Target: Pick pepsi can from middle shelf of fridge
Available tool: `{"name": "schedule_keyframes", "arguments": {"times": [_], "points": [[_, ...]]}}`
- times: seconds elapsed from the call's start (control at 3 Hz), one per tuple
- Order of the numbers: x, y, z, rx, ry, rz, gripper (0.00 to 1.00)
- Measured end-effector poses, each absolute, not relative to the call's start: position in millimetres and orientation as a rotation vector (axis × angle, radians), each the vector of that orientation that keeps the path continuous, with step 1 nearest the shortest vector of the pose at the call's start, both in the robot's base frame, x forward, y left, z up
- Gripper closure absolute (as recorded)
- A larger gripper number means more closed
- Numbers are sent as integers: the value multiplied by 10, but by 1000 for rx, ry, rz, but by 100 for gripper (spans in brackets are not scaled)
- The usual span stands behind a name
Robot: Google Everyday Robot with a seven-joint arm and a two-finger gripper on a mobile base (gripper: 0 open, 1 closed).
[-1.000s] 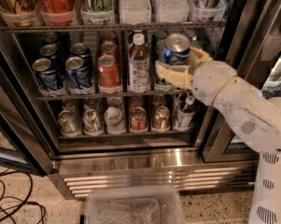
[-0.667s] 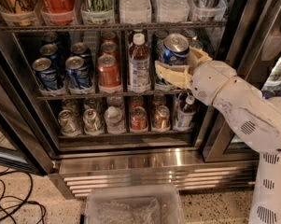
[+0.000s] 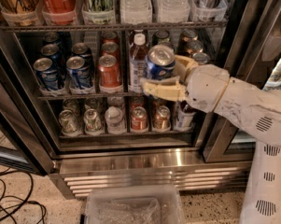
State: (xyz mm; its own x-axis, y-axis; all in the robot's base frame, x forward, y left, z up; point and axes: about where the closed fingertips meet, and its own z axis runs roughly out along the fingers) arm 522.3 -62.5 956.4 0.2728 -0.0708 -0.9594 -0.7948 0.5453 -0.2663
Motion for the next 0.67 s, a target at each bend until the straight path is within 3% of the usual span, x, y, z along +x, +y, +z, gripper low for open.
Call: {"name": "schedule_keyframes", "arguments": {"times": [0.67], "points": [[4268,-197,9581,-1071,1092,819,100]]}}
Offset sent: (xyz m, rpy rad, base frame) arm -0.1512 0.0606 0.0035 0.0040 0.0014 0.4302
